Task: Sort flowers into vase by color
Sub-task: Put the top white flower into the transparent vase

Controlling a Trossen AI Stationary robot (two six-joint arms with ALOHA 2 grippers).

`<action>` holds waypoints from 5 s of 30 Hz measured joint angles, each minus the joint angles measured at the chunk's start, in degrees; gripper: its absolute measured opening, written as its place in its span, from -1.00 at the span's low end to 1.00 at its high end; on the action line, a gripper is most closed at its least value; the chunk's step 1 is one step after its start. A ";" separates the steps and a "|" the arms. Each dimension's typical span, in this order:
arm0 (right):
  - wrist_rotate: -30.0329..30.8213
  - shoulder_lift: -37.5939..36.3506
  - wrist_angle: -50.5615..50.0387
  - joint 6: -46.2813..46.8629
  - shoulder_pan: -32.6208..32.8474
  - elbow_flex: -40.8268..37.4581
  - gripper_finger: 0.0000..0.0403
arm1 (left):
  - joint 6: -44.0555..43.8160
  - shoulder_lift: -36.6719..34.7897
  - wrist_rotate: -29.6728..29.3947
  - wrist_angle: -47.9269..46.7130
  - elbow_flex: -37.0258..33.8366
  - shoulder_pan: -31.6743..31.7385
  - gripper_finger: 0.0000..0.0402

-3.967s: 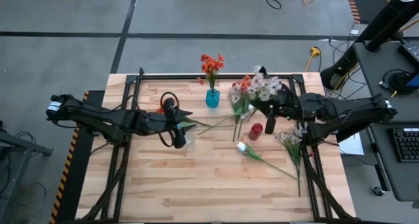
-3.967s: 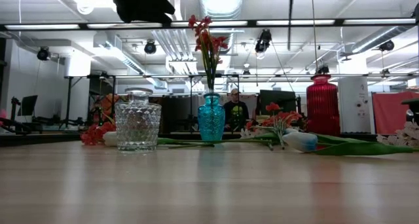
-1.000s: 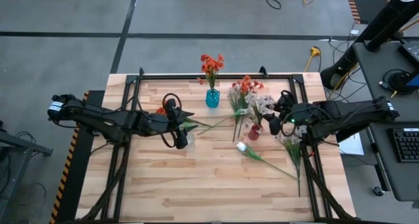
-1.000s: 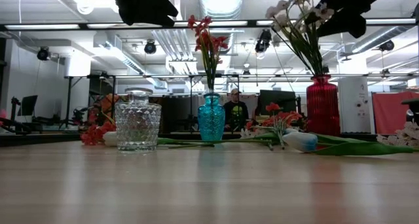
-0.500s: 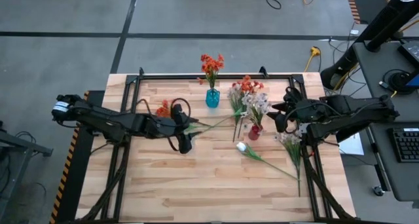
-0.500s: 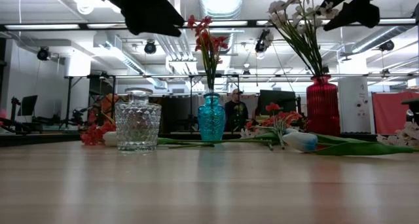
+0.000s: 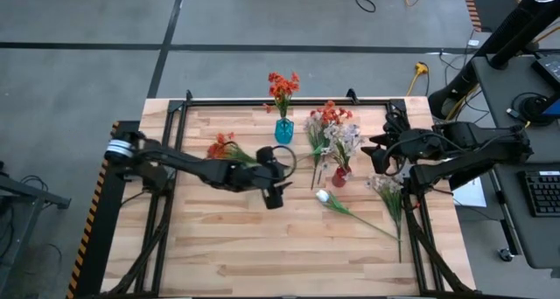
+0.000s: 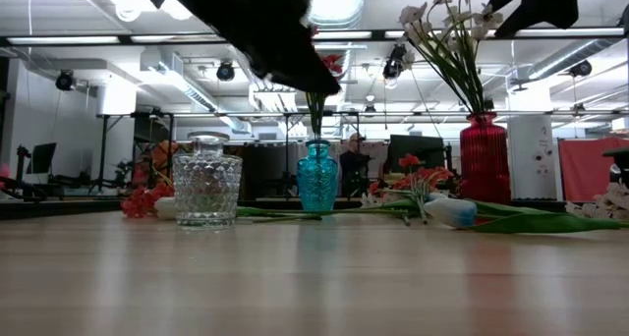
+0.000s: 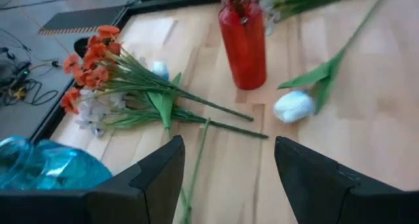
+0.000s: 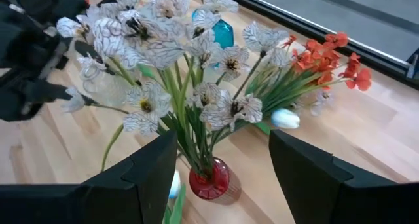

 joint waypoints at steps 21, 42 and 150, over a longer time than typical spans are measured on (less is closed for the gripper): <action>-1.29 0.31 -1.22 0.55 0.00 -2.05 0.16 | 2.11 18.42 0.37 12.03 2.63 11.37 -0.04; -1.29 0.73 -1.18 0.68 0.00 -2.10 0.16 | 1.00 24.44 0.33 17.61 2.22 12.47 -0.04; -1.29 0.76 -0.79 0.20 0.02 -2.12 0.16 | 1.37 24.05 13.22 14.49 3.68 17.48 -0.97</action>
